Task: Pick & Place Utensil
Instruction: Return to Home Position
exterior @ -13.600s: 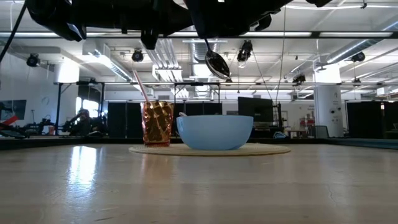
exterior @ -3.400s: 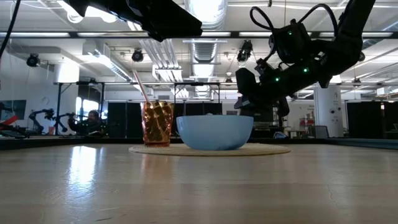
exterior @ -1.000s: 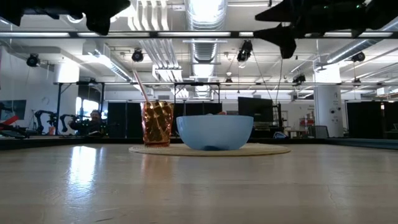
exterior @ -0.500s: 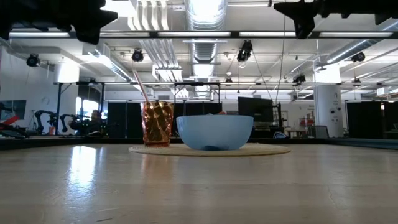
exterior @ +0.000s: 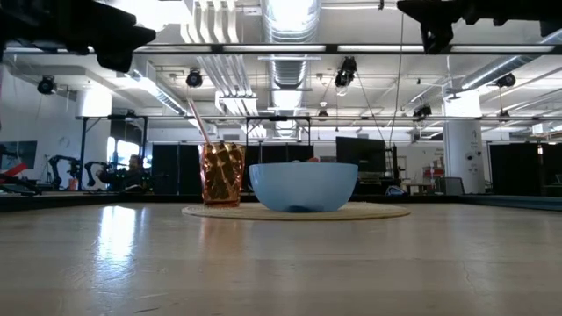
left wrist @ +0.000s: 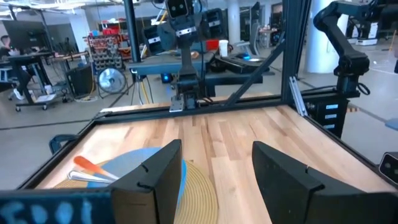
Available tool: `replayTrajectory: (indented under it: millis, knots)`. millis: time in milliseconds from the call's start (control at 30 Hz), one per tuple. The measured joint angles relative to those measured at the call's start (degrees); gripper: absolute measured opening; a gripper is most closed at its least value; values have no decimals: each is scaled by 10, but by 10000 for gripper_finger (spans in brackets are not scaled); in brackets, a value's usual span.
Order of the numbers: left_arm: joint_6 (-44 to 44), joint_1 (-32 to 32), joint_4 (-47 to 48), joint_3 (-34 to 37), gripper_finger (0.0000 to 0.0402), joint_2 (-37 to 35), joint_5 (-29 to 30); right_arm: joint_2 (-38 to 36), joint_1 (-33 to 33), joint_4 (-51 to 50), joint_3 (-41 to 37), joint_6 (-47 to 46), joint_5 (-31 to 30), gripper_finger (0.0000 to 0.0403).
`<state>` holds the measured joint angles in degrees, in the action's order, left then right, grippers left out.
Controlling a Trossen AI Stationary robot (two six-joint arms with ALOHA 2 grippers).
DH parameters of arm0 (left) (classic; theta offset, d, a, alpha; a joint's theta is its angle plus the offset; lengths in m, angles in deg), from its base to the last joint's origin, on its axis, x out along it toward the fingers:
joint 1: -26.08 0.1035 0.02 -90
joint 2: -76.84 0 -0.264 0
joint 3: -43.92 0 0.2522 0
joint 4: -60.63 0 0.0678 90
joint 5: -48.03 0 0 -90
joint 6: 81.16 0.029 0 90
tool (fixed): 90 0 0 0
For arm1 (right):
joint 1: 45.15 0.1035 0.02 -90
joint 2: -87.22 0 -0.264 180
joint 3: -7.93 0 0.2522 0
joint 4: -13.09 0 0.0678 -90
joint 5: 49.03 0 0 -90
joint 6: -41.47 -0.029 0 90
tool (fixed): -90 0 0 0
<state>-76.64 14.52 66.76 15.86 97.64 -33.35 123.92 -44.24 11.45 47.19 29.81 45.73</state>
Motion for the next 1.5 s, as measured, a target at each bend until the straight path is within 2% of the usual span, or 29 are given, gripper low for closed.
replayTrajectory:
  millis: [300,500,633,700,1033,1267,1500]
  knots:
    - [9,2,-5,34,190,-28,3,-97,0,-53,-4,24,-3,210]
    - [9,3,-11,46,190,-36,5,-130,0,-62,-38,12,-4,210]
    - [9,8,-28,67,190,-37,5,-152,0,-60,-63,17,-34,210]
    - [9,13,-34,77,190,-39,5,-165,0,-60,-72,19,-52,210]
    - [4,49,-46,110,190,-42,5,-252,0,-63,-71,55,-54,210]
    - [-8,90,-48,115,190,-43,4,-304,0,-153,-73,48,-80,210]
    - [-17,107,-45,118,172,-43,-23,-325,0,-162,-116,37,-95,210]
